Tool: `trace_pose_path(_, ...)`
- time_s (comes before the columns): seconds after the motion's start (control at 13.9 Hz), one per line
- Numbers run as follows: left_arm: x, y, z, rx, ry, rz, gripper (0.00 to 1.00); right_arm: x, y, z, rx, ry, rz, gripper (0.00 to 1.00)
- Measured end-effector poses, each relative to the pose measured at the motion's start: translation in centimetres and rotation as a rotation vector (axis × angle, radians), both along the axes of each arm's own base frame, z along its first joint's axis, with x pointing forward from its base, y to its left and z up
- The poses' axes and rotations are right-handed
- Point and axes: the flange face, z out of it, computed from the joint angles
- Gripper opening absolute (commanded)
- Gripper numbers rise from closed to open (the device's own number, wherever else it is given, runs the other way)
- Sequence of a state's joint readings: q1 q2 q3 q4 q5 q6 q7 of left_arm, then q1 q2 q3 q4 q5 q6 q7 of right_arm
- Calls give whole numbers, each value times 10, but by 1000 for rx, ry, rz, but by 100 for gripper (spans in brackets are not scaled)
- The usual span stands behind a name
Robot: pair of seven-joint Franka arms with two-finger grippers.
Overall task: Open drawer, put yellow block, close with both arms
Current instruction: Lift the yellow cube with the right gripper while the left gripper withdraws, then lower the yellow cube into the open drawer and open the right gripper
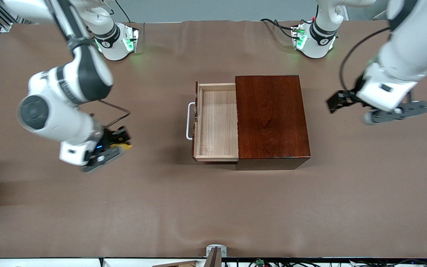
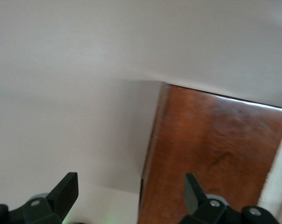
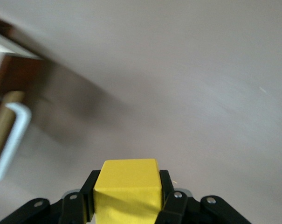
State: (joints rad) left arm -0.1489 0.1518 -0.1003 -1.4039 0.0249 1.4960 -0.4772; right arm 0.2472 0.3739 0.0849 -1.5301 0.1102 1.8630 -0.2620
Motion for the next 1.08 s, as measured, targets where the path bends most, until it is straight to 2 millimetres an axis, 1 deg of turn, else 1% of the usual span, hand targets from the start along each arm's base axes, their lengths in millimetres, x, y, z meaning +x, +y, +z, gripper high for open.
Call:
trace_pose_path(0.14, 6, 34, -9, -38, 19, 10, 100, -13, 41, 7, 34, -26, 129, 0)
trace_pose_path(0.22, 9, 49, -15, -65, 26, -29, 100, -19, 58, 10, 51, -45, 206, 0)
trace_pose_path(0.36, 14, 76, -23, -87, 19, -118, 100, -29, 82, 12, 73, -76, 384, 0)
trace_pose_path(0.43, 16, 84, -24, -90, 11, -158, 100, -34, 94, 12, 80, -89, 480, 0)
trace_pose_path(0.57, 18, 87, -23, -93, -2, -199, 100, -48, 119, 13, 85, -113, 656, 0)
trace_pose_path(0.65, 18, 85, -23, -93, -4, -206, 100, -55, 134, 14, 84, -131, 737, 0)
trace_pose_path(0.72, 17, 83, -22, -93, -5, -211, 100, -66, 153, 15, 84, -149, 810, 0)
trace_pose_path(0.93, 17, 80, -22, -94, -6, -215, 100, -113, 219, 19, 29, -184, 989, 0)
trace_pose_path(1.08, 17, 80, -22, -94, -6, -216, 100, -140, 254, 24, -54, -226, 1101, 0)
